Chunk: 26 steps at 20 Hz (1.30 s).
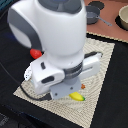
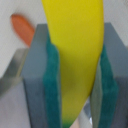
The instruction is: Interact with the objects in diverse but meaningful ways.
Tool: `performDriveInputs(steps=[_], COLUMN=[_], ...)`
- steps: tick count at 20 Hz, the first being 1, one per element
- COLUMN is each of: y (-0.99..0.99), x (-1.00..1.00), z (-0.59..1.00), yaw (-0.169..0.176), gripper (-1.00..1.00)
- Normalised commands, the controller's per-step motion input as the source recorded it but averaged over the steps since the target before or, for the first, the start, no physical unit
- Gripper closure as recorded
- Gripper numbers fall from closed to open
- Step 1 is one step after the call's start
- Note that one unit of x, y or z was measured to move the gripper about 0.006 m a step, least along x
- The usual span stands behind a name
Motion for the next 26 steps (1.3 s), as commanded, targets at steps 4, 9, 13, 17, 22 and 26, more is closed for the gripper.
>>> performDriveInputs(steps=[4,9,13,17,22,26], y=[0.74,0.42,0.33,0.42,0.48,0.54], x=[-0.49,-0.68,-0.86,-0.96,-0.95,-0.9], z=[0.05,-0.16,-0.08,-0.01,0.0,0.0], yaw=[0.042,0.03,-0.008,-0.009,0.0,0.004], gripper=[1.0,1.0,1.0,1.0,1.0,1.0])
